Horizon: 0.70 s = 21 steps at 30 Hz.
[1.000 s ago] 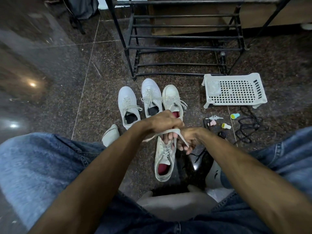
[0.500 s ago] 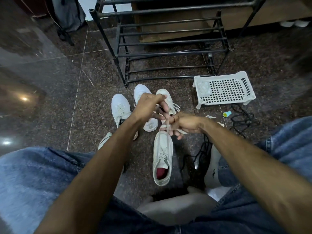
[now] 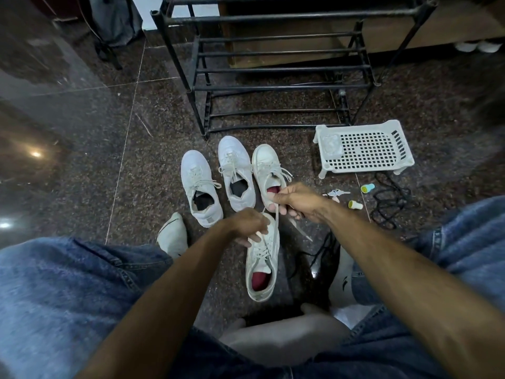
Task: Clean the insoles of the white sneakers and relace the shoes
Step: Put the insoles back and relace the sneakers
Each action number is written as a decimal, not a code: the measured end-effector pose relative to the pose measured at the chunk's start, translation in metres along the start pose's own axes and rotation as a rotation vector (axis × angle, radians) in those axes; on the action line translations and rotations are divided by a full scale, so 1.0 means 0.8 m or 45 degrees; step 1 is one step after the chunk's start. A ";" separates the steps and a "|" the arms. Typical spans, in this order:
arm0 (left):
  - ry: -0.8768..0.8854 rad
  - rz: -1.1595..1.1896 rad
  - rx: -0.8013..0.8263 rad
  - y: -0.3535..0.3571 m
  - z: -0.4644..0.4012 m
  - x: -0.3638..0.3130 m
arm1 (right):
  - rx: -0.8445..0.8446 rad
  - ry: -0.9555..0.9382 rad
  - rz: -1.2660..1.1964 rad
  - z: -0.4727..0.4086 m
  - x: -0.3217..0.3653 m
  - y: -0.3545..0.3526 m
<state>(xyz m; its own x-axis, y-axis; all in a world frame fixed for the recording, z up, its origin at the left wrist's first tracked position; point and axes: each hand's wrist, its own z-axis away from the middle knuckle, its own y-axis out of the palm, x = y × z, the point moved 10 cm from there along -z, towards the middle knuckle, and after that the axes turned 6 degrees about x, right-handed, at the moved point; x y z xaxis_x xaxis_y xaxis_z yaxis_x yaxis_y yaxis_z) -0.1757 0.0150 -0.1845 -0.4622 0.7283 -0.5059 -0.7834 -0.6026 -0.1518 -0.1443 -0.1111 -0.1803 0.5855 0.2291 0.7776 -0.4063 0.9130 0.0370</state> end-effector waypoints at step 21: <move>-0.445 -1.079 -0.412 -0.141 -0.011 0.148 | -0.559 0.533 1.243 0.033 -0.080 -0.115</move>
<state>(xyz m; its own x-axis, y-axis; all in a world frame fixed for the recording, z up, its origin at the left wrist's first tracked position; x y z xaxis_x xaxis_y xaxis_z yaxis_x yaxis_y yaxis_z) -0.1384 0.1662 -0.2347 0.0645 0.9863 0.1519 -0.7854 0.1441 -0.6020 -0.1627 -0.2189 -0.2170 0.3761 0.9230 0.0818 -0.5839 0.3046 -0.7525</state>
